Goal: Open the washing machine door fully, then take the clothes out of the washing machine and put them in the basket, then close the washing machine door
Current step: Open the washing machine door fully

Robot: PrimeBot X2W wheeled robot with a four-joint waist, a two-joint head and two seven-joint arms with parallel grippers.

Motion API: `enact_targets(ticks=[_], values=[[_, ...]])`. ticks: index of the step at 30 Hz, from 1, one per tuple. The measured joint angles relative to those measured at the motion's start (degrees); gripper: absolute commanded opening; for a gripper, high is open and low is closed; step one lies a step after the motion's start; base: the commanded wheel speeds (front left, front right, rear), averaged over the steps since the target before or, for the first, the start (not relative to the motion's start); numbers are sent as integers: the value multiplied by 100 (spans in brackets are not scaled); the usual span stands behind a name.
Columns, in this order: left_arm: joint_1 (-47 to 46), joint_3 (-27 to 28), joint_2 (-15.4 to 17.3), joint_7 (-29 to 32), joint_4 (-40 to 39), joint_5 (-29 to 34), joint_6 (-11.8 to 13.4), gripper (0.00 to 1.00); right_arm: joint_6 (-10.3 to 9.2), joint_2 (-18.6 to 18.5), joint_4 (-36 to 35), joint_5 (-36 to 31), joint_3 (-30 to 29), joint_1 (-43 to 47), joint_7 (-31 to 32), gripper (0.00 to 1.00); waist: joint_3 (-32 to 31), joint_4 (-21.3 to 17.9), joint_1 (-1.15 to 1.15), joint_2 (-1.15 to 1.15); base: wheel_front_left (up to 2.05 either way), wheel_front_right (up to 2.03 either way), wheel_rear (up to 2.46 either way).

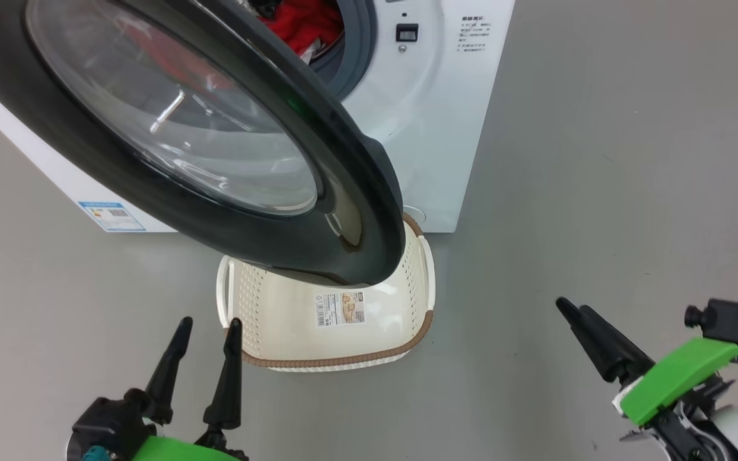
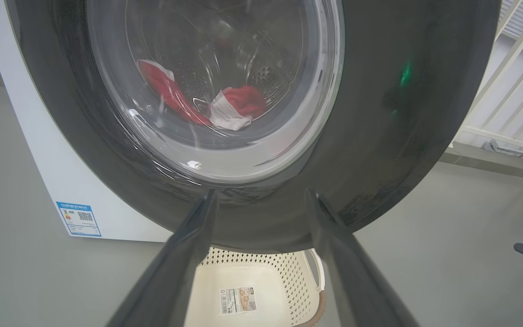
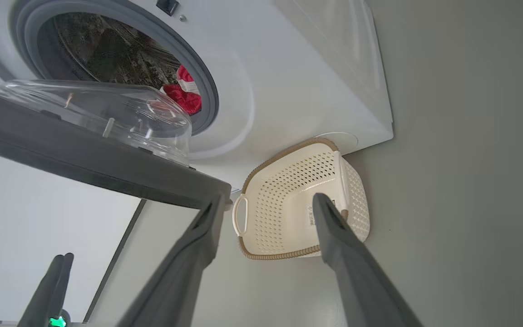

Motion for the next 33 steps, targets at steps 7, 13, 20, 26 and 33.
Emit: enact_targets(ticks=[7, 13, 20, 26, 33], values=[[3, 1, 1, 0, 16, 0, -30, 100, 0, -337, 148, -538, 545, 121, -948, 100, -64, -32, 0, 0, 0, 0, 0], [5, -3, 1, 0, 37, 0, -38, 100, 0, -437, 397, -879, 786, 122, -1479, 100, -89, -58, 0, 0, 0, 0, 0], [8, 11, 1, 0, 40, 38, -40, 100, 1, -271, 433, -1972, 20, 179, -1528, 100, -85, -83, 0, 0, 0, 0, 0], [9, 21, 1, 0, 43, 38, -41, 100, 1, 244, 265, -3303, -1046, 669, -1551, 100, -80, -79, 0, 0, 0, 0, 0], [9, 35, 1, 0, 44, 38, -41, 100, 1, 736, -30, -4563, -1892, 971, -1551, 100, -95, -65, 0, 0, 0, 0, 0]])
